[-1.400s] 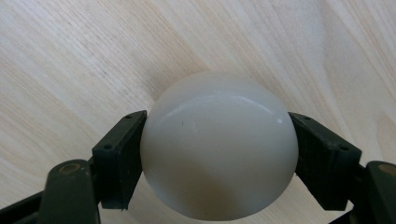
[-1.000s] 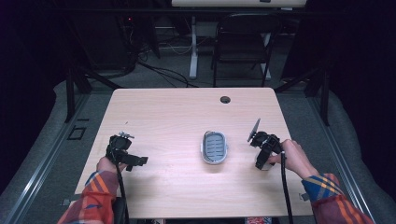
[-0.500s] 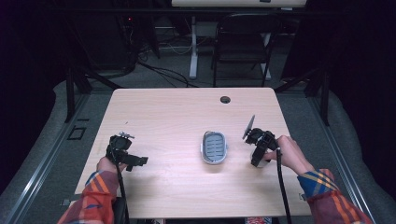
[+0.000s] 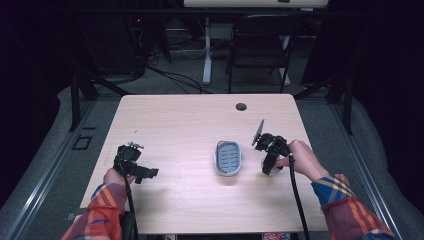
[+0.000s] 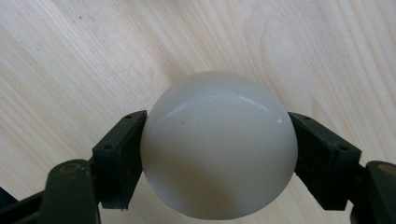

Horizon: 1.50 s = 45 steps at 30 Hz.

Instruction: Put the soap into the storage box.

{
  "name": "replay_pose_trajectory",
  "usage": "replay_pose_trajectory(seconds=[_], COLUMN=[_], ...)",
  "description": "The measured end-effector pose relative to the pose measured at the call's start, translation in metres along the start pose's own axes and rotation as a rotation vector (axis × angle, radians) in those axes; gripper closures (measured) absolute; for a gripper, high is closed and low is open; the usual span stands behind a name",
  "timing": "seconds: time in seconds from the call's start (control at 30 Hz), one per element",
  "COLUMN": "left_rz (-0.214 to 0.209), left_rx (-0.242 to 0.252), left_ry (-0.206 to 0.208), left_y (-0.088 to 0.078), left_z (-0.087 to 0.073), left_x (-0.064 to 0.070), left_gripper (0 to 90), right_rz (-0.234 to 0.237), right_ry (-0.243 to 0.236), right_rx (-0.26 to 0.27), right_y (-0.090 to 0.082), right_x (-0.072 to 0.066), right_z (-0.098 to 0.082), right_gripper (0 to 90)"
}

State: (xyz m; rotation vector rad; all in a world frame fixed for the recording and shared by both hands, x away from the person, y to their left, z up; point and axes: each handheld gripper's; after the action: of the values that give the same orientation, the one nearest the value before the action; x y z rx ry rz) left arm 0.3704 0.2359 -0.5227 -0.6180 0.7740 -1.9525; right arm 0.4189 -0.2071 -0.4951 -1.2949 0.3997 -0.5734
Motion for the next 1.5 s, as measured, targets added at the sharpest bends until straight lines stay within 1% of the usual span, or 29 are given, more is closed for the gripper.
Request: replay_pose_trajectory(seconds=[0.03, 0.13, 0.27, 0.47, 0.57, 0.63, 0.7, 0.87, 0.9, 0.93, 1.03, 1.13, 1.17, 1.33, 1.5], left_rz=[0.000, 0.000, -0.001, -0.002, -0.001, -0.002, -0.002, -0.005, -0.005, -0.004, -0.004, -0.007, -0.009, -0.006, -0.006], left_rx=[-0.001, 0.000, -0.002, -0.004, -0.003, -0.003, -0.004, -0.011, -0.011, -0.009, -0.010, -0.008, -0.011, -0.011, -0.011], left_ry=[0.001, -0.002, -0.002, -0.001, -0.001, 0.001, 0.001, 0.005, 0.005, 0.001, 0.001, 0.007, 0.009, 0.006, 0.006], left_y=[0.000, 0.000, 0.000, 0.000, 0.001, 0.000, 0.001, 0.001, 0.001, 0.001, 0.001, 0.001, 0.001, 0.001, 0.001], left_z=[0.000, 0.000, 0.000, 0.000, 0.000, 0.000, 0.000, 0.000, 0.000, 0.000, 0.000, 0.000, 0.000, 0.000, 0.000], left_x=[0.000, 0.000, 0.000, 0.000, 0.000, 0.000, 0.000, 0.000, 0.000, 0.000, 0.000, 0.000, 0.000, 0.000, 0.000], left_gripper=[0.1, 0.1, 0.1, 0.1, 0.1, 0.1, 0.1, 0.1, 0.1, 0.1, 0.1, 0.1, 0.1, 0.1, 0.1], right_rz=[0.003, 0.002, 0.002, -0.002, -0.003, -0.005, -0.004, -0.007, -0.008, -0.010, -0.011, -0.016, -0.014, -0.020, -0.013], right_ry=[-0.010, -0.021, -0.024, -0.039, -0.041, -0.056, -0.056, -0.077, -0.077, -0.087, -0.089, -0.104, -0.102, -0.123, -0.140], right_rx=[-0.011, -0.013, -0.006, -0.011, 0.000, -0.007, -0.004, -0.003, -0.005, -0.009, -0.004, -0.004, 0.002, 0.002, 0.004], right_y=[-0.001, -0.003, -0.004, -0.009, -0.010, -0.012, -0.012, -0.015, -0.015, -0.016, -0.018, -0.021, -0.021, -0.025, -0.026], right_x=[0.000, 0.000, -0.001, -0.001, -0.002, -0.002, -0.003, -0.005, -0.005, -0.006, -0.008, -0.008, -0.009, -0.012, -0.017], right_z=[0.002, 0.007, 0.012, 0.019, 0.023, 0.027, 0.029, 0.037, 0.039, 0.041, 0.045, 0.050, 0.052, 0.061, 0.069], right_gripper=[24.2, 24.2, 24.2, 24.3, 24.3, 24.3, 24.3, 24.3, 24.3, 24.3, 24.3, 24.3, 24.3, 24.3, 24.3])
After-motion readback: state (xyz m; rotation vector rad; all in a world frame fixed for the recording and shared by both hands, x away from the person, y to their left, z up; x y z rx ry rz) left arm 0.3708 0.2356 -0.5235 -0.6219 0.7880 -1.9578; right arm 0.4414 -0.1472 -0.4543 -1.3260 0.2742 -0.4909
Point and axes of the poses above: each handheld gripper's, and its own axes: y roughly forward along the jaws, z roughly out of its top, x roughly to its right, and after that the axes turned 14 degrees about x, right-handed
